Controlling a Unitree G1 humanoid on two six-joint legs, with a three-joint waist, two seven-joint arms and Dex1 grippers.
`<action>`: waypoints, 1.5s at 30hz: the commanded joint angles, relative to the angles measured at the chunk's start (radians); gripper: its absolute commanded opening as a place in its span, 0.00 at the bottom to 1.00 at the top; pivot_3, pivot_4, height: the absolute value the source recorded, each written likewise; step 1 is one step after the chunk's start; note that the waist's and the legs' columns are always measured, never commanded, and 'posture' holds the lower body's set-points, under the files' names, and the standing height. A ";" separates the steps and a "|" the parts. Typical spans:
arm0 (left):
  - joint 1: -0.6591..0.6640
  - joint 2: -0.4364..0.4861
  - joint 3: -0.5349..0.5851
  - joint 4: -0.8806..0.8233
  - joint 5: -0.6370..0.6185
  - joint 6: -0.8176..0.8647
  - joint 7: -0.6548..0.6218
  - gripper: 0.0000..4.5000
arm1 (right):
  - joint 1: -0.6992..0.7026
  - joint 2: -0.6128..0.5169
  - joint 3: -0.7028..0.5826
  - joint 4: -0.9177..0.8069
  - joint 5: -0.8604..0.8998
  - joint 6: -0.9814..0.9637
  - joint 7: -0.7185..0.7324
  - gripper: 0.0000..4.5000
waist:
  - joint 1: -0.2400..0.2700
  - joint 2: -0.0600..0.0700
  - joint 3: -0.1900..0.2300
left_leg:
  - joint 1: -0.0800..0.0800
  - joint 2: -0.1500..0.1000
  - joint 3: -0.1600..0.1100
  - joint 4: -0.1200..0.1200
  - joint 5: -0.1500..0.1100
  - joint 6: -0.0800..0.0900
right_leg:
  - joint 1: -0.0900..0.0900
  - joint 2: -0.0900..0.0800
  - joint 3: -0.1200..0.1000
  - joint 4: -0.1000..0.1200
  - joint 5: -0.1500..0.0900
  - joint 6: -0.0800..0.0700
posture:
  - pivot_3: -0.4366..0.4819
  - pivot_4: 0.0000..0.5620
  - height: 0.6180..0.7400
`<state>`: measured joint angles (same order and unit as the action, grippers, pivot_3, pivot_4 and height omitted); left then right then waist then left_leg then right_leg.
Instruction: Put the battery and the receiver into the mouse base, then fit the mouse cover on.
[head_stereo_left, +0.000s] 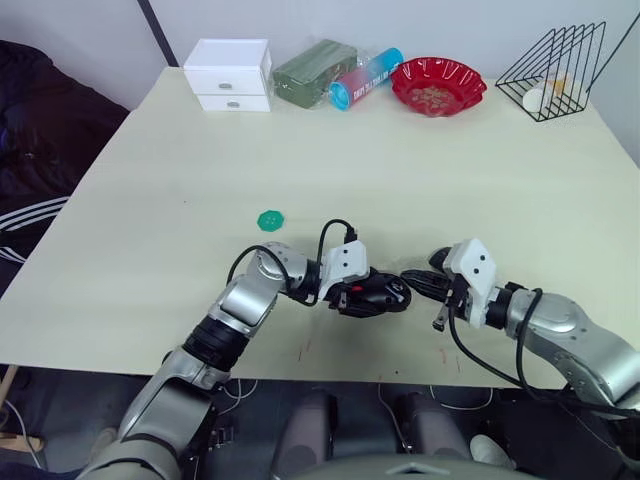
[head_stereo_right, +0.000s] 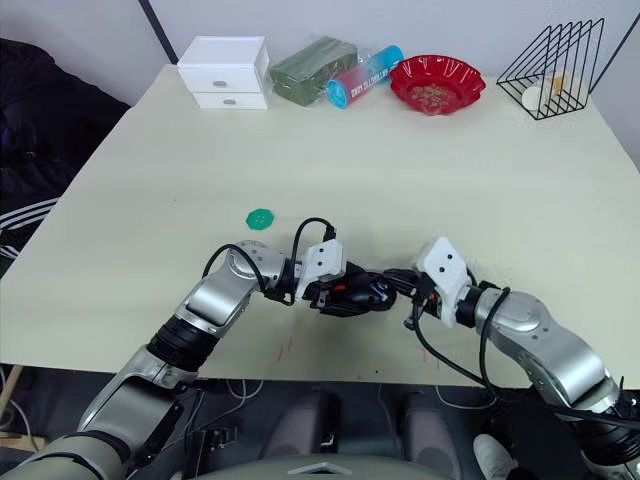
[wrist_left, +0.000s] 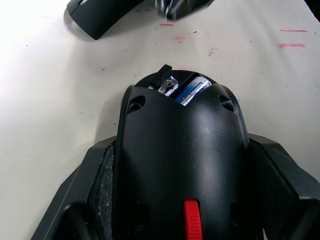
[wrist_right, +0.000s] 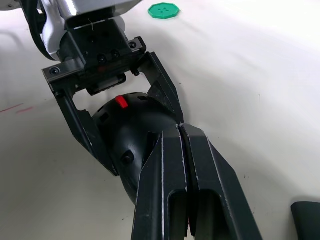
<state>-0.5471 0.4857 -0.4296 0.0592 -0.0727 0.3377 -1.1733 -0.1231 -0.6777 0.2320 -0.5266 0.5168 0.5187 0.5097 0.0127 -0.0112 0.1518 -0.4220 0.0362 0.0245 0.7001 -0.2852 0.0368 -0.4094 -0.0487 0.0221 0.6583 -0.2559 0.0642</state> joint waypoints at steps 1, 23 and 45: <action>0.004 0.017 -0.003 0.022 0.029 0.032 0.019 0.65 | -0.007 0.026 0.003 -0.001 -0.038 -0.027 0.022 0.00 | 0.000 0.000 0.000 | 0.000 0.000 0.000 0.000 0.000 0.000 | 0.000 0.000 0.000 0.000 0.000 0.000 | 0.48 0.27 1.00; 0.005 0.019 -0.009 0.022 0.032 0.028 0.016 0.65 | 0.013 0.126 0.019 0.048 -0.153 -0.008 0.087 0.00 | 0.000 0.000 0.000 | 0.002 0.000 0.002 0.000 0.000 0.000 | 0.000 0.000 0.002 0.002 0.000 0.000 | 0.48 0.27 1.00; 0.004 0.019 -0.008 0.019 0.031 0.029 0.018 0.65 | 0.012 0.192 -0.006 0.131 -0.136 0.155 0.084 0.00 | 0.000 0.000 -0.001 | 0.007 0.000 0.004 0.000 0.000 0.000 | 0.004 0.001 0.003 0.003 0.000 0.000 | 0.48 0.27 1.00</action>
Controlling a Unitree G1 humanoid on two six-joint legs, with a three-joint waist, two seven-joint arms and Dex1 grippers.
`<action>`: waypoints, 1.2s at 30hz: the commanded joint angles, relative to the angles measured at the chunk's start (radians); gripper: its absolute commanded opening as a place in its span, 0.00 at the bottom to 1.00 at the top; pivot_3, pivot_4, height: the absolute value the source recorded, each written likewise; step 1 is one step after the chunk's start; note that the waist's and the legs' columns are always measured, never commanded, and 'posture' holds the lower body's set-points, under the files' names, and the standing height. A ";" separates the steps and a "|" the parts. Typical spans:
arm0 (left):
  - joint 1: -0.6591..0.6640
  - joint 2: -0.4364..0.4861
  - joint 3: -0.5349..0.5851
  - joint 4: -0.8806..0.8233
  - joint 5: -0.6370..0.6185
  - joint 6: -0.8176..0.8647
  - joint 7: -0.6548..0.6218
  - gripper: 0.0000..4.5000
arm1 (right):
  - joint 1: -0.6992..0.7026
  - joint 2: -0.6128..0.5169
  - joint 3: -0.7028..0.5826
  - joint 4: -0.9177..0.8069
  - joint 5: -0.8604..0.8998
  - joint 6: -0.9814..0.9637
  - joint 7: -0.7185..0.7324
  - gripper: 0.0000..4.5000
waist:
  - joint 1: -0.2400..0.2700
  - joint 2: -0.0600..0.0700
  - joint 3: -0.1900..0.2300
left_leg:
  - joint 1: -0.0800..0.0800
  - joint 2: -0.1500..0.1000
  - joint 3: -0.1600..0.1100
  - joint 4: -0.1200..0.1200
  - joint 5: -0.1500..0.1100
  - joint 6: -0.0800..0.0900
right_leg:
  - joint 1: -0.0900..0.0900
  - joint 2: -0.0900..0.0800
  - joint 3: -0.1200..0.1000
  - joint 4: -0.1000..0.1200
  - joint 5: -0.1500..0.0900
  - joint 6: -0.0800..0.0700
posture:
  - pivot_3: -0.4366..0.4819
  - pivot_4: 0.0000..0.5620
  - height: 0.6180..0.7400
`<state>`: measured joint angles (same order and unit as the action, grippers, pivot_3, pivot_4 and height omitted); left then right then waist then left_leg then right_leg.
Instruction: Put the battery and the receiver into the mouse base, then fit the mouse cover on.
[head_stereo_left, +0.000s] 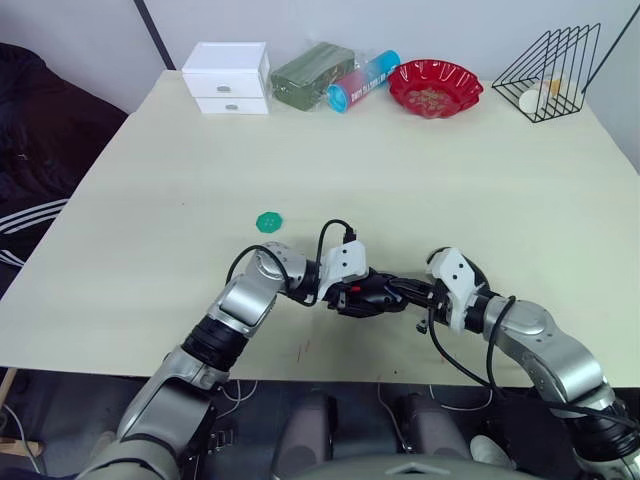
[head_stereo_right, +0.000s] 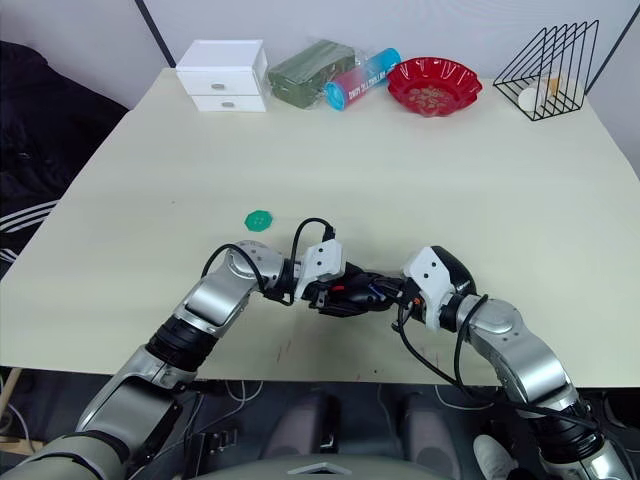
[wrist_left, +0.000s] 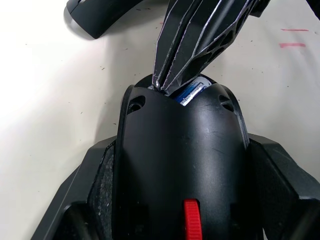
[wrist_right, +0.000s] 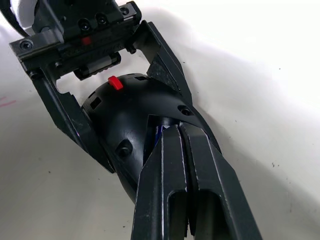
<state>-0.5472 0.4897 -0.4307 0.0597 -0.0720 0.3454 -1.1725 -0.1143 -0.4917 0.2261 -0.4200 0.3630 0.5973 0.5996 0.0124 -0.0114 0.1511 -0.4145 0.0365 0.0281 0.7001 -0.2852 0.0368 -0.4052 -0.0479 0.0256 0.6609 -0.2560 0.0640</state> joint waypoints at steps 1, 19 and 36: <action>0.004 0.015 -0.007 0.018 0.030 0.021 0.017 0.65 | 0.002 0.008 -0.001 0.027 0.023 0.093 -0.005 0.00 | 0.000 0.000 0.000 | 0.000 0.000 0.000 0.000 0.000 0.000 | 0.000 0.000 0.000 0.000 0.000 0.000 | 0.48 0.27 1.00; 0.004 0.019 -0.006 0.004 0.028 0.035 0.019 0.65 | 0.004 0.023 -0.055 0.010 0.069 0.094 0.034 0.00 | -0.001 -0.002 -0.004 | 0.001 0.000 -0.001 0.000 0.000 0.000 | 0.001 0.000 0.000 0.000 0.000 0.000 | 0.48 0.27 1.00; -0.004 0.025 -0.002 0.005 0.023 0.041 0.017 0.65 | 0.245 -0.108 -0.372 -0.037 0.120 -0.369 0.298 0.00 | -0.001 -0.002 -0.003 | 0.000 0.000 0.000 0.000 0.000 0.000 | 0.001 0.000 0.000 0.000 0.000 0.000 | 0.48 0.27 1.00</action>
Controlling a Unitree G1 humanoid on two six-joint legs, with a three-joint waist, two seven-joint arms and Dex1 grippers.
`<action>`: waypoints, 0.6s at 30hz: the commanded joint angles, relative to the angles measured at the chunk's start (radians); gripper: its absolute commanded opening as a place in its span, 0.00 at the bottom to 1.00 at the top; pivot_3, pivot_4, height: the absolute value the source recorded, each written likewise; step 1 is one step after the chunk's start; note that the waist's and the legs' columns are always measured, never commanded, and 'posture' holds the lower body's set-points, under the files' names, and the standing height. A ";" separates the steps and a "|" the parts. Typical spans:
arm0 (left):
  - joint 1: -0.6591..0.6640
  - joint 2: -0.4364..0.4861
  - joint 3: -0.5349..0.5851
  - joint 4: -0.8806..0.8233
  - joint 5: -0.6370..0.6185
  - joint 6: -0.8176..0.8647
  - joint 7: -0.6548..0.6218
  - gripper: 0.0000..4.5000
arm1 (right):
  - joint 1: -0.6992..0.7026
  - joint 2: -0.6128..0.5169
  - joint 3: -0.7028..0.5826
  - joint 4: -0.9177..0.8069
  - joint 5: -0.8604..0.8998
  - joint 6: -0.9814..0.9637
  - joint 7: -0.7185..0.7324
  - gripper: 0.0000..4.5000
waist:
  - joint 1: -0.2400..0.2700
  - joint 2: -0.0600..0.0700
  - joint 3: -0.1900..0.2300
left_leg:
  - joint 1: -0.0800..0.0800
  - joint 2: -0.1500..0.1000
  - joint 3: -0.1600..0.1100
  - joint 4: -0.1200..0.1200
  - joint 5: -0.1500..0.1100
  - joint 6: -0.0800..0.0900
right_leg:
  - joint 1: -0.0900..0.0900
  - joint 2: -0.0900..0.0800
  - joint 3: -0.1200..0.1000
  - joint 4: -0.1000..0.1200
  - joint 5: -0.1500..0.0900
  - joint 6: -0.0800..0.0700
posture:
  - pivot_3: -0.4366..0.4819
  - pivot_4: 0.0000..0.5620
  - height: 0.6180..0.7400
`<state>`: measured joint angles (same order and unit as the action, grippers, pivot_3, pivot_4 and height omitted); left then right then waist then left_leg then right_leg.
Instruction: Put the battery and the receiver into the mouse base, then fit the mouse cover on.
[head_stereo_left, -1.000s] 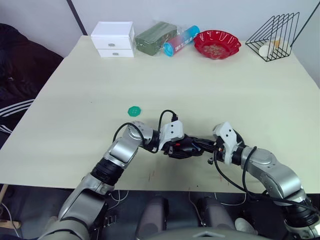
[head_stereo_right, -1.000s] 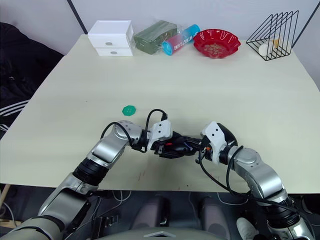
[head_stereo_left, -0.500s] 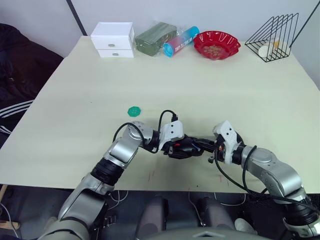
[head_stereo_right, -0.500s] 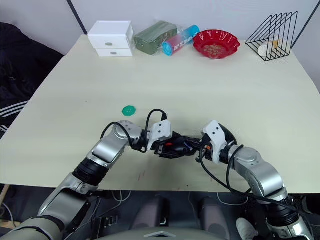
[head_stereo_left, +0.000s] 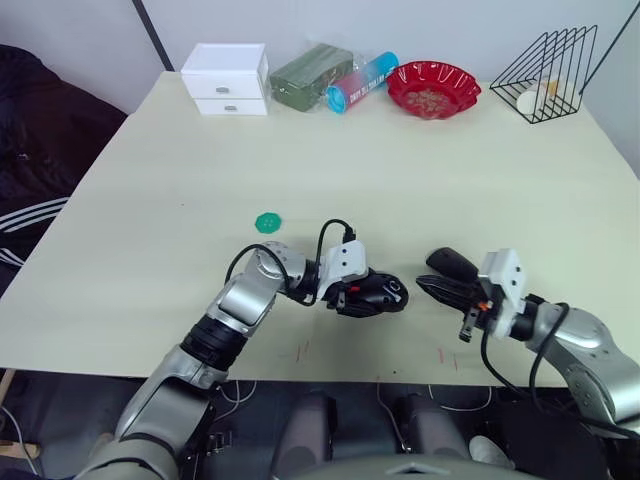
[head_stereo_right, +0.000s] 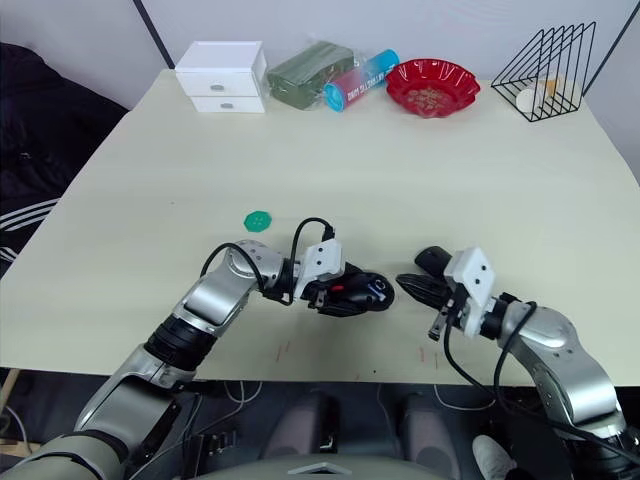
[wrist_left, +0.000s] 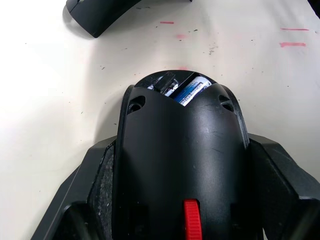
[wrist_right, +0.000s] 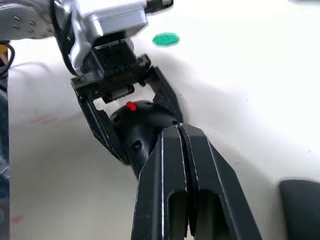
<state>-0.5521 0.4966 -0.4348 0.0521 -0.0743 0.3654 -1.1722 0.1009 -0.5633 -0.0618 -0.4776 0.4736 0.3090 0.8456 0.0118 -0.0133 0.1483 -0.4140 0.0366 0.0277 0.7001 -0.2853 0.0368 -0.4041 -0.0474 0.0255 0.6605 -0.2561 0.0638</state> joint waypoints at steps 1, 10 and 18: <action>0.002 0.018 0.002 0.013 0.025 0.021 0.017 0.65 | 0.045 -0.056 -0.112 0.036 0.020 -0.085 0.072 0.00 | -0.001 0.000 0.000 | 0.000 0.000 0.001 0.000 0.000 0.000 | 0.000 0.000 0.000 0.000 0.000 0.000 | 0.48 0.27 1.00; 0.000 0.019 0.003 0.017 0.024 0.022 0.017 0.65 | 0.037 -0.199 -0.334 0.292 0.214 -0.156 0.423 0.00 | -0.001 0.000 0.000 | 0.001 0.000 0.002 0.000 0.000 0.000 | 0.000 0.000 0.002 0.000 0.000 0.000 | 0.48 0.27 1.00; 0.001 0.033 0.004 0.007 0.025 0.030 0.013 0.65 | -0.026 -0.284 -0.377 0.522 0.221 -0.240 0.679 0.71 | -0.001 0.000 0.000 | 0.002 0.000 0.003 0.000 0.000 0.000 | 0.000 0.000 0.002 0.000 0.000 0.000 | 0.48 0.27 1.00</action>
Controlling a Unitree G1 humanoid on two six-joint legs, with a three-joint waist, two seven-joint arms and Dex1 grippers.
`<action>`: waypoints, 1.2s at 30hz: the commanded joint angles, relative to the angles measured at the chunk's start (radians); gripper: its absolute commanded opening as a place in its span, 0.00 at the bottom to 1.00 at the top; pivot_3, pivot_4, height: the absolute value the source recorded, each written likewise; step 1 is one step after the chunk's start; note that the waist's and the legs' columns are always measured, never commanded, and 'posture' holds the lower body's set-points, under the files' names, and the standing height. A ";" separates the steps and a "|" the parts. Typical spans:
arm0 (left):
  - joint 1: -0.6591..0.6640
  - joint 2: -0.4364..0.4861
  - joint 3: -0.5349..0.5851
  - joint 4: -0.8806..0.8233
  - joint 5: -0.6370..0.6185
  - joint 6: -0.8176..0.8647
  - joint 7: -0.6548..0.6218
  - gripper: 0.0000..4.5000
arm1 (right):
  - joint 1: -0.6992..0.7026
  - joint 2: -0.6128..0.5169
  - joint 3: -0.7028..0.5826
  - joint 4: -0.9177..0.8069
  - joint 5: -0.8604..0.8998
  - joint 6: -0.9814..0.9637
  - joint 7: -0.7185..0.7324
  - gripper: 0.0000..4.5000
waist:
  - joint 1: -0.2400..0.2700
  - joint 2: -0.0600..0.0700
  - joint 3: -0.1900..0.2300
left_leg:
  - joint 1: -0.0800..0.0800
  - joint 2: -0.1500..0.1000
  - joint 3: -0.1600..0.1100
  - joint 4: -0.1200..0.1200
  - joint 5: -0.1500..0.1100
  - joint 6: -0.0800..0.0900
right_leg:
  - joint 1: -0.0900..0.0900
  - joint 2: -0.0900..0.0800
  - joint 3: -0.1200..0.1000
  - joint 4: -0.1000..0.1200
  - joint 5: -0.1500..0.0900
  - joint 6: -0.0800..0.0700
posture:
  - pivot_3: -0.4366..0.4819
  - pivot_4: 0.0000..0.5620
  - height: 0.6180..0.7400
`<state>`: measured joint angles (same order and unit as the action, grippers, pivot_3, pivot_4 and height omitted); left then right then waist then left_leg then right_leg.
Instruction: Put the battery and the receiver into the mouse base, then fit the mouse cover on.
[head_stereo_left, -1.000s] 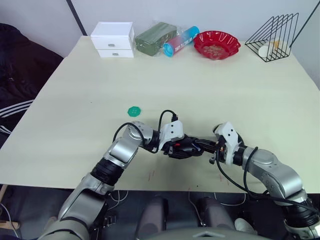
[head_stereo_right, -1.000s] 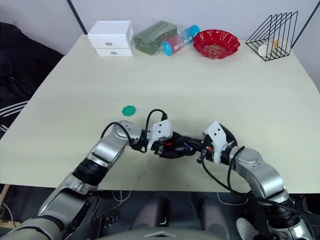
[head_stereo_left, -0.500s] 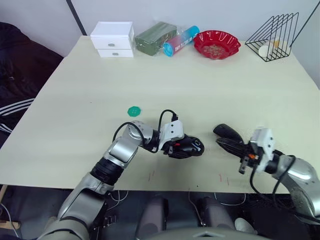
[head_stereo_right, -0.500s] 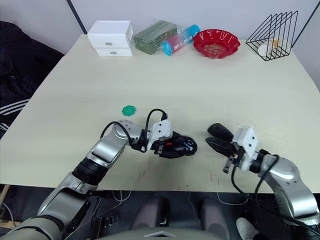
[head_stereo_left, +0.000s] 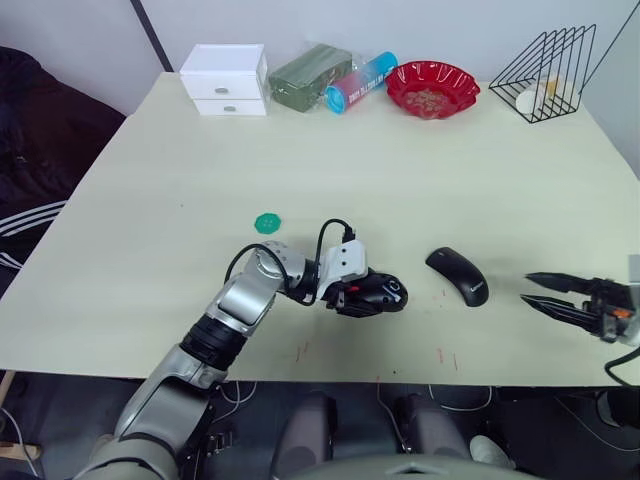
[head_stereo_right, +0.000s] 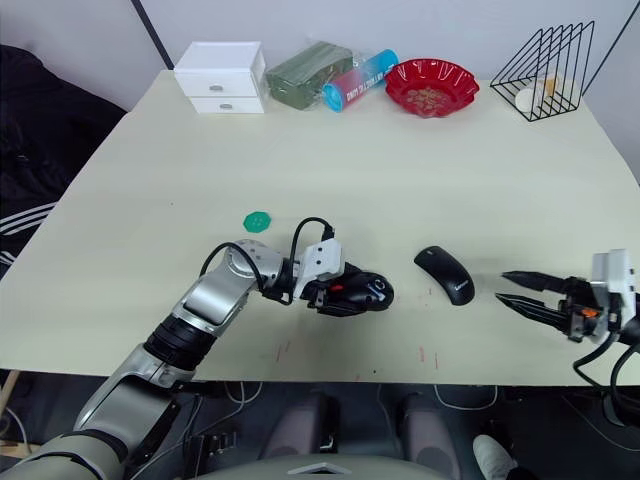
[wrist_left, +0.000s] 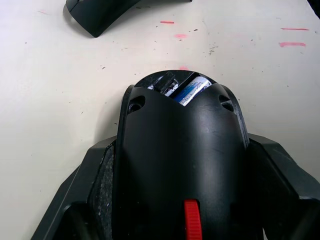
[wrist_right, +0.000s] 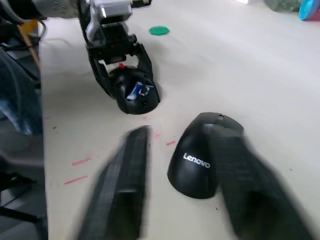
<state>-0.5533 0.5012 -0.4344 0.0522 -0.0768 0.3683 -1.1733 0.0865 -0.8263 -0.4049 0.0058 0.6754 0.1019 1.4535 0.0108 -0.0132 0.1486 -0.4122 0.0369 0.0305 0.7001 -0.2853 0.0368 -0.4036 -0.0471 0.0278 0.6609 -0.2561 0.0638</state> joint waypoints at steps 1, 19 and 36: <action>0.004 0.030 0.006 0.003 0.025 0.032 0.014 0.65 | -0.021 -0.023 -0.042 0.061 0.028 -0.033 0.092 0.86 | 0.000 0.000 0.000 | 0.000 0.000 0.000 0.000 0.000 0.000 | 0.000 0.000 0.000 0.000 0.000 0.000 | 0.48 0.27 1.00; -0.008 0.040 0.023 -0.024 -0.006 0.068 0.004 0.65 | -0.036 -0.022 -0.033 0.099 0.104 -0.178 0.161 0.99 | -0.007 0.000 0.000 | 0.001 0.000 0.001 0.000 0.000 0.000 | 0.000 0.000 0.001 0.001 0.000 0.000 | 0.48 0.27 1.00; 0.001 0.063 0.100 -0.074 -0.104 0.050 -0.042 0.98 | -0.038 -0.027 -0.029 0.107 0.108 -0.191 0.161 1.00 | 0.002 0.002 0.001 | 0.000 0.000 0.001 0.000 0.000 0.000 | 0.000 0.000 0.001 0.001 0.000 0.000 | 0.48 0.27 1.00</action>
<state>-0.5537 0.5600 -0.3689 0.0275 -0.1406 0.4298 -1.1991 0.0551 -0.8364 -0.4106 0.1173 0.7575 -0.0766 1.6087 0.0132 -0.0116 0.1495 -0.4118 0.0372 0.0318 0.7001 -0.2853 0.0367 -0.4037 -0.0472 0.0289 0.6615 -0.2560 0.0639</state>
